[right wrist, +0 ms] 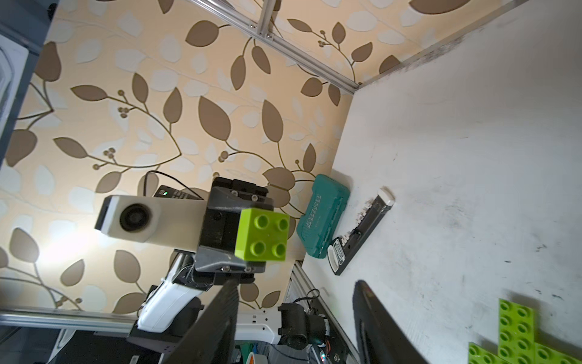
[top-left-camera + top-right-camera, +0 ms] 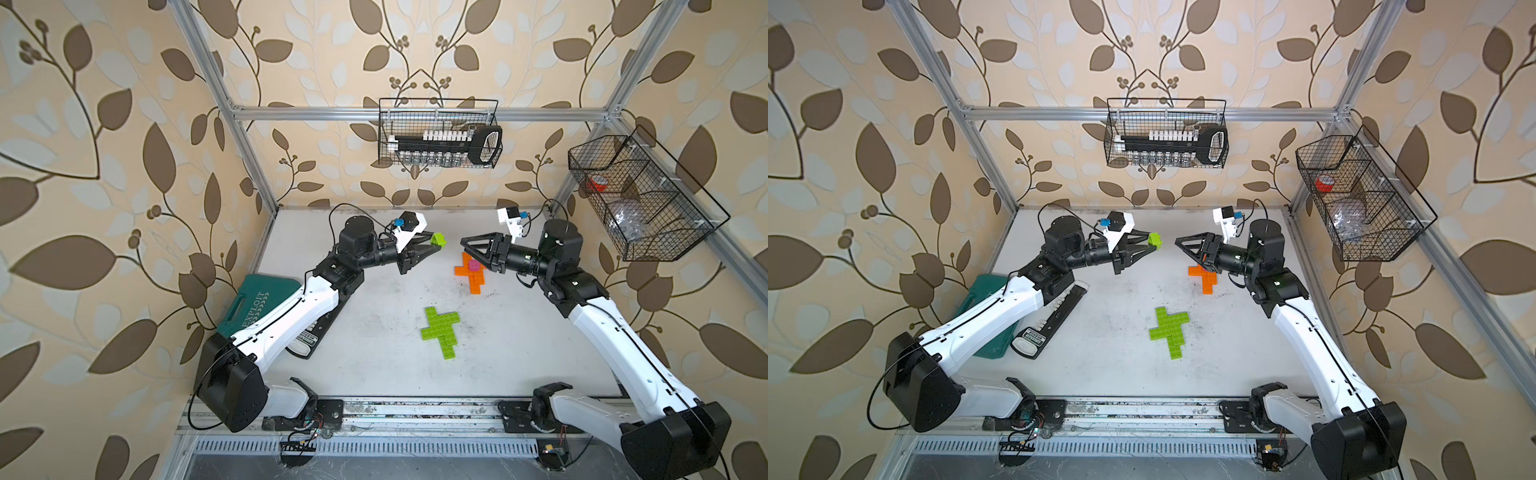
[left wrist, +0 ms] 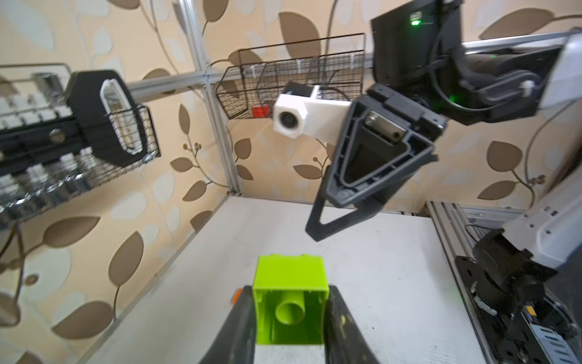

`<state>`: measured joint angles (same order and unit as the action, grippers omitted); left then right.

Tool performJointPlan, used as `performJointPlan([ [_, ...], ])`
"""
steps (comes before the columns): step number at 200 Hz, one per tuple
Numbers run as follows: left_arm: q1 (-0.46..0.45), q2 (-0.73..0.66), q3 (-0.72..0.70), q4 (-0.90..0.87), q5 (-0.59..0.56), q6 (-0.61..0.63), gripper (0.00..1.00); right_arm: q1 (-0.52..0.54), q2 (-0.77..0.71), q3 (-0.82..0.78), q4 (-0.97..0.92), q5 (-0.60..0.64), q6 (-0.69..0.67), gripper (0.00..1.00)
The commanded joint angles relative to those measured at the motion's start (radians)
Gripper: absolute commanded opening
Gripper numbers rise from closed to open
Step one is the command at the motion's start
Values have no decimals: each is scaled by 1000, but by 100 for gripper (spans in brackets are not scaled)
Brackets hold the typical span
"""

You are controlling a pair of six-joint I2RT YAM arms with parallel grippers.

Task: Assemble a small pinwheel with lego
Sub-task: Pick up the lego brick from the center of the board.

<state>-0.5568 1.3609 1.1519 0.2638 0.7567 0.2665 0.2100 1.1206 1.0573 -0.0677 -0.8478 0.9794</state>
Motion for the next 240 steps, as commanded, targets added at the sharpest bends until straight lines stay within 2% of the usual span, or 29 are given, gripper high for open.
performJointPlan([
  [1,24,34,93,113,229,98,0,2,7,55,120,-99,98,57],
  [20,50,70,136,195,325,61,0,2,1,56,186,-122,150,61],
  [42,50,120,210,161,365,77,0,1,6,56,256,-147,199,62],
  [75,49,132,240,159,378,80,0,15,5,67,337,-166,234,63],
  [109,50,132,238,141,386,89,0,55,31,90,279,-149,224,63],
  [153,49,123,239,126,386,103,0,92,54,84,279,-138,236,60],
  [203,50,116,233,136,394,105,0,117,59,65,332,-120,288,47],
  [240,49,113,232,141,400,102,0,117,51,49,366,-108,321,44],
])
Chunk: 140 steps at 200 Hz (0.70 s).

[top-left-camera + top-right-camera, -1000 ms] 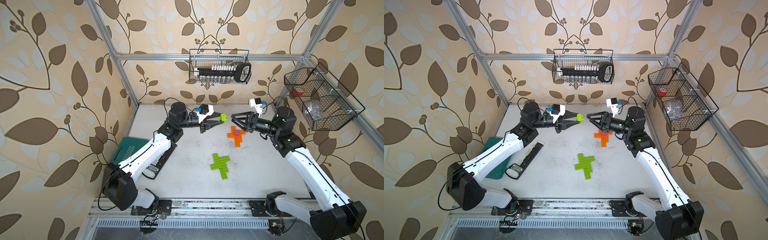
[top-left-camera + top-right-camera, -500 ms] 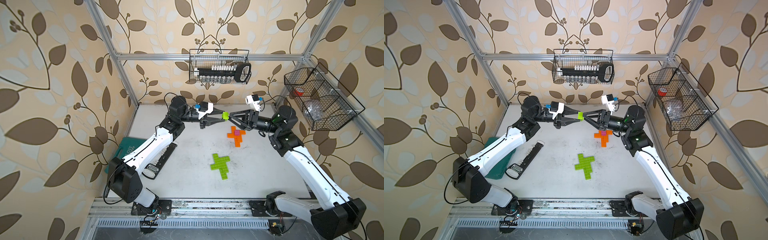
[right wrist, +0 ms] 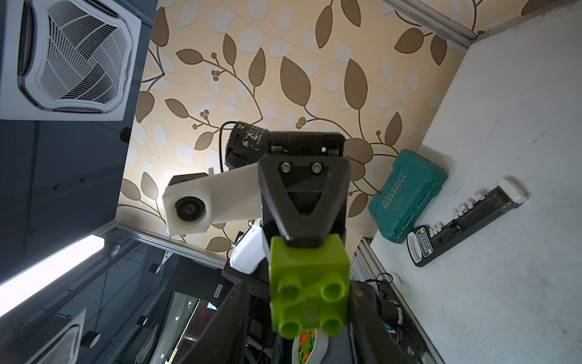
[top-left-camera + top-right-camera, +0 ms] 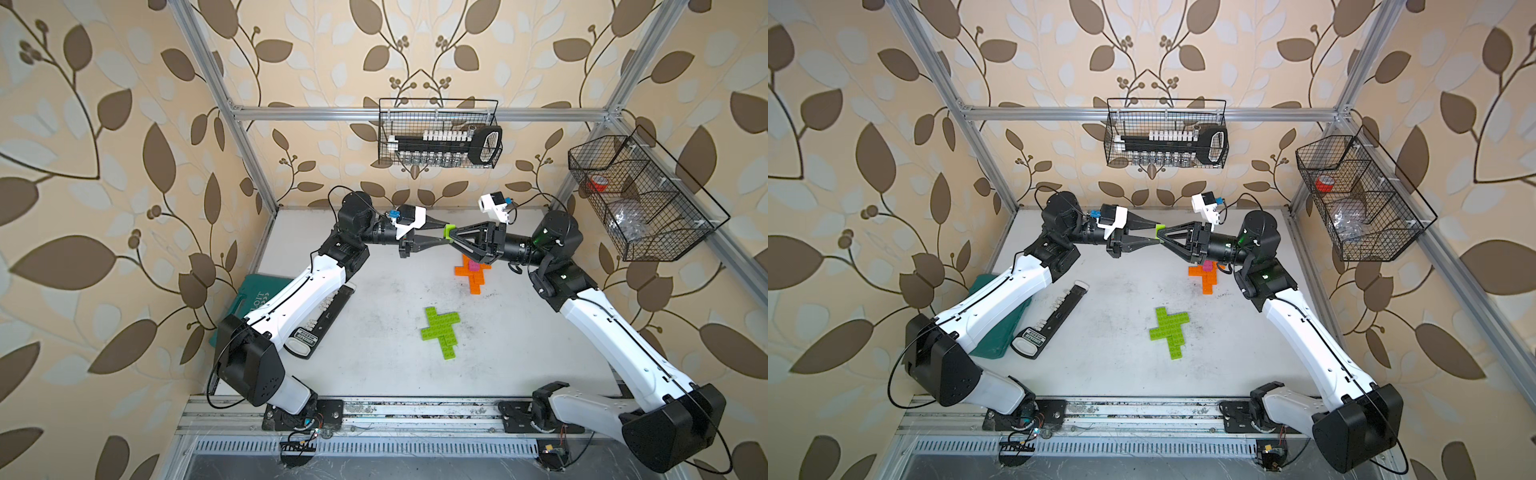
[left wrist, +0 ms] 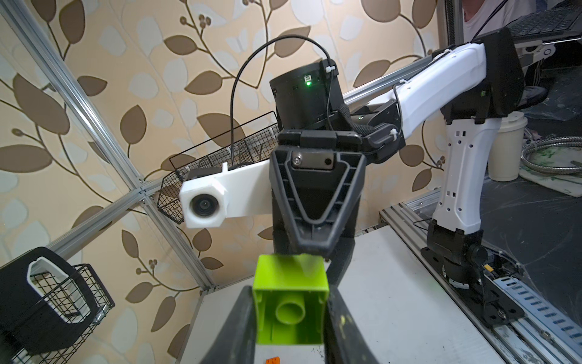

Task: Assemble a small pinwheel with lego
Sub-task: Pick up the lego brick from the center of the board.

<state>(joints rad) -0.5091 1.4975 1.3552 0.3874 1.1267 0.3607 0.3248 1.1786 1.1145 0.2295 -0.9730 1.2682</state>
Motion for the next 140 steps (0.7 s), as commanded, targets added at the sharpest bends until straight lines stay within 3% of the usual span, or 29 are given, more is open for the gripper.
performJointPlan([
  [1,2,-23,28,18,30,8,0,2,-7,-9,69,17,33,44],
  [90,2,-34,22,20,45,7,0,2,-17,-15,46,35,21,41],
  [113,1,-36,22,19,43,7,0,1,-14,-12,44,29,23,34],
  [140,1,-38,22,18,39,11,0,1,-21,-16,36,30,19,33],
])
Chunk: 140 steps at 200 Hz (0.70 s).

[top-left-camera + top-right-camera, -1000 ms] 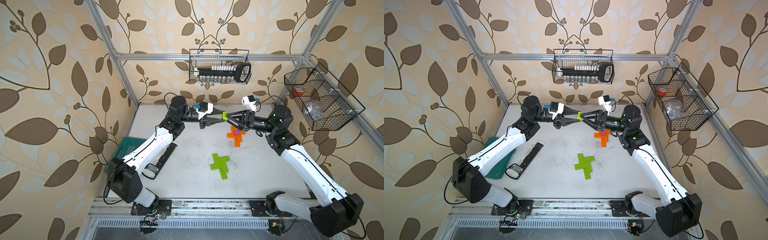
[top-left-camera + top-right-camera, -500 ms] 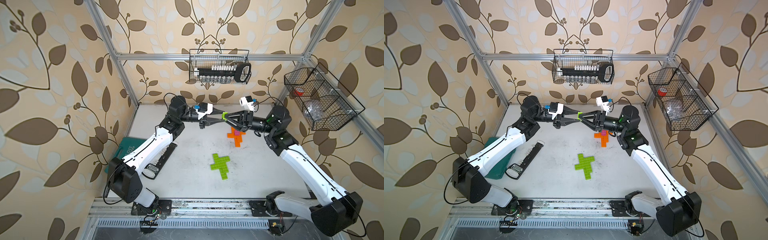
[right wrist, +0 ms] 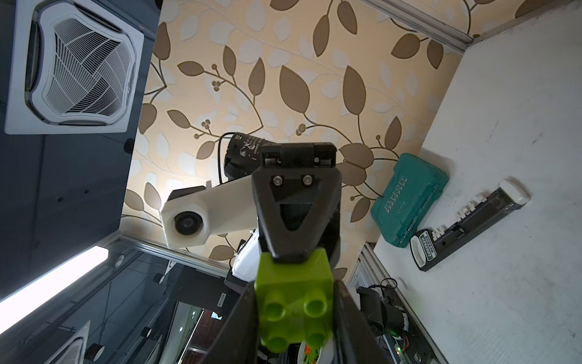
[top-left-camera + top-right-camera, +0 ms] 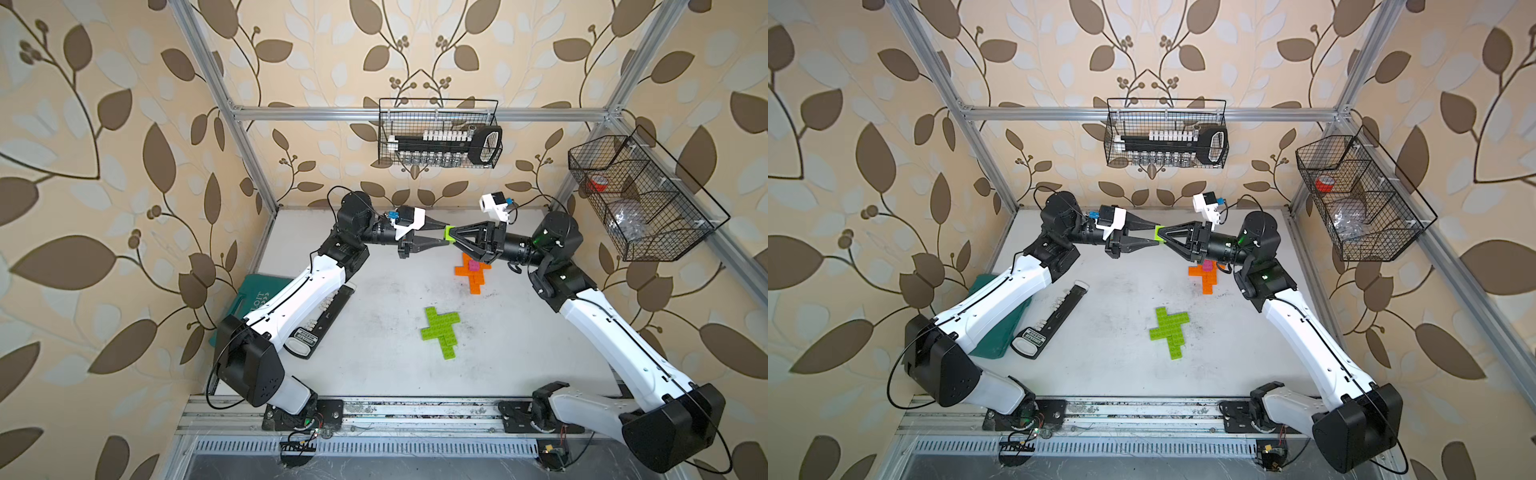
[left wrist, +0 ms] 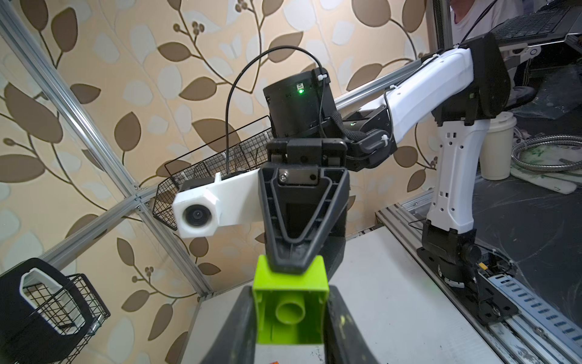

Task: Assemble a small pinwheel with lego
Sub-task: Pick up the lego brick from the center of the board, then assemble the lego brick with the lego brick.

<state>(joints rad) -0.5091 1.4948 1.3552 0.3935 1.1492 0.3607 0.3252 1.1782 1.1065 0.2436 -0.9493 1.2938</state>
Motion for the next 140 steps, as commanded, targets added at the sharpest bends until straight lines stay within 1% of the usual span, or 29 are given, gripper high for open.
performJointPlan([
  [1,1,-36,22,11,17,11,0,1,-22,-9,20,7,-7,33],
  [8,1,-37,22,9,18,11,0,1,-24,-11,18,9,-10,32],
  [35,3,-35,22,3,15,13,0,1,-29,-14,16,10,-10,22],
  [50,1,-31,29,6,-19,-18,0,0,-32,-9,4,11,-24,18],
  [53,1,-31,30,8,-27,-28,3,0,-34,-8,-2,14,-31,17],
  [56,2,-29,31,8,-32,-38,16,1,-36,-7,-12,16,-38,17],
  [61,2,-27,34,4,-32,-41,43,2,-40,-3,-30,25,-52,16],
  [65,2,-28,35,-5,-28,-40,61,1,-44,-2,-44,33,-67,15],
  [66,2,-27,35,-7,-26,-40,64,0,-46,0,-50,35,-71,15],
  [68,1,-28,35,-11,-21,-38,84,1,-48,1,-58,38,-79,14],
  [69,1,-27,35,-14,-18,-36,91,1,-49,2,-61,41,-83,14],
  [70,1,-27,37,-16,-14,-33,95,1,-51,2,-66,43,-87,13],
  [72,1,-28,39,-23,-5,-28,98,1,-54,3,-74,47,-94,13],
  [93,0,-29,40,-58,-9,-32,99,0,-82,16,-170,108,-183,7],
  [111,0,-45,6,-74,-50,-56,99,0,-103,39,-320,182,-297,5],
  [118,0,-45,-8,-93,-71,-67,99,0,-111,51,-409,235,-360,5],
  [125,-5,-86,-19,-128,-103,-85,99,0,-116,69,-529,309,-415,4],
  [130,-9,-98,-25,-167,-138,-95,99,0,-117,81,-608,369,-476,3],
  [140,-31,-127,-41,-267,-218,-102,99,1,-117,97,-744,479,-550,1],
])
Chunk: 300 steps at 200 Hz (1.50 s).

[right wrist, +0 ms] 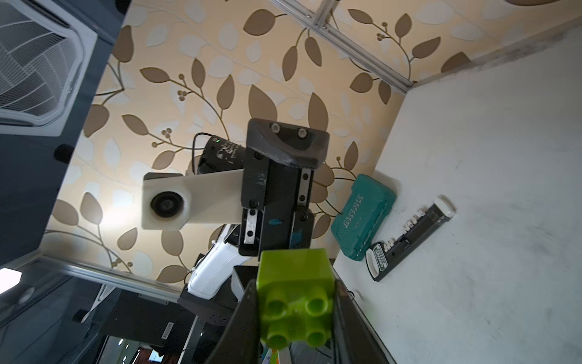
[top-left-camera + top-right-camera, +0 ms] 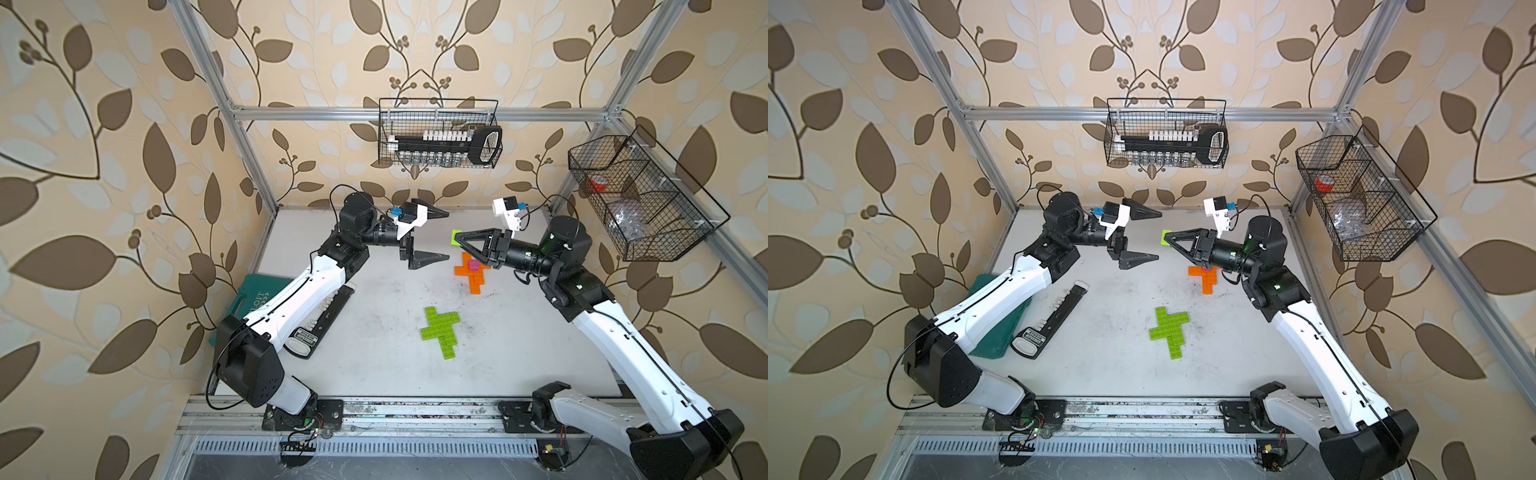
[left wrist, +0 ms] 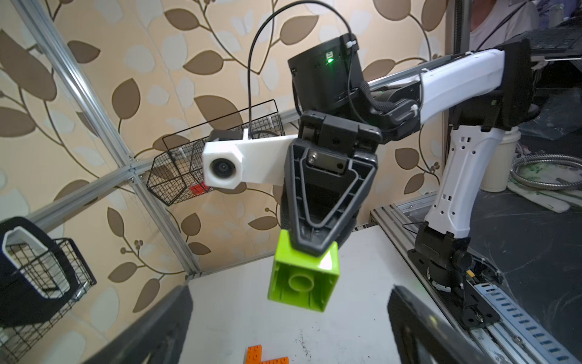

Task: Assemble a small pinwheel with lego
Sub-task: Assemble the lego brick with the lego brick.

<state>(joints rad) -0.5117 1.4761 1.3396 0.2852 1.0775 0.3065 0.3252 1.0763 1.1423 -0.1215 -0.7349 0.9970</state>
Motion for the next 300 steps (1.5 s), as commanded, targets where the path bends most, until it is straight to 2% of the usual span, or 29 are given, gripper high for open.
performJointPlan([
  [1,-30,-112,-28,-168,-158,-46,99,1,-14,62,-390,274,-259,0],
  [24,-105,-192,-132,-300,-387,-78,99,20,-15,52,-554,535,-331,0],
  [45,-135,-198,-170,-408,-569,-260,99,79,7,36,-629,680,-376,0],
  [78,-143,-152,-168,-577,-801,-550,99,320,105,50,-747,987,-431,0],
  [97,-143,-127,-158,-693,-935,-711,99,379,171,51,-803,1004,-385,0],
  [110,-145,-114,-171,-730,-956,-770,99,379,215,46,-836,959,-361,0],
  [134,-191,-142,-289,-669,-1028,-860,99,403,281,23,-886,937,-322,0],
  [172,-204,-148,-512,-458,-878,-997,99,403,415,3,-880,844,-320,0],
  [215,-228,-129,-645,-310,-899,-1127,99,401,589,78,-836,785,-344,0],
  [227,-213,-120,-677,-264,-856,-1150,99,402,628,97,-833,781,-350,0],
  [246,-200,-111,-706,-219,-821,-1155,99,399,688,121,-837,786,-348,0],
  [300,-188,-112,-698,-225,-814,-1150,99,398,763,193,-836,789,-342,0],
])
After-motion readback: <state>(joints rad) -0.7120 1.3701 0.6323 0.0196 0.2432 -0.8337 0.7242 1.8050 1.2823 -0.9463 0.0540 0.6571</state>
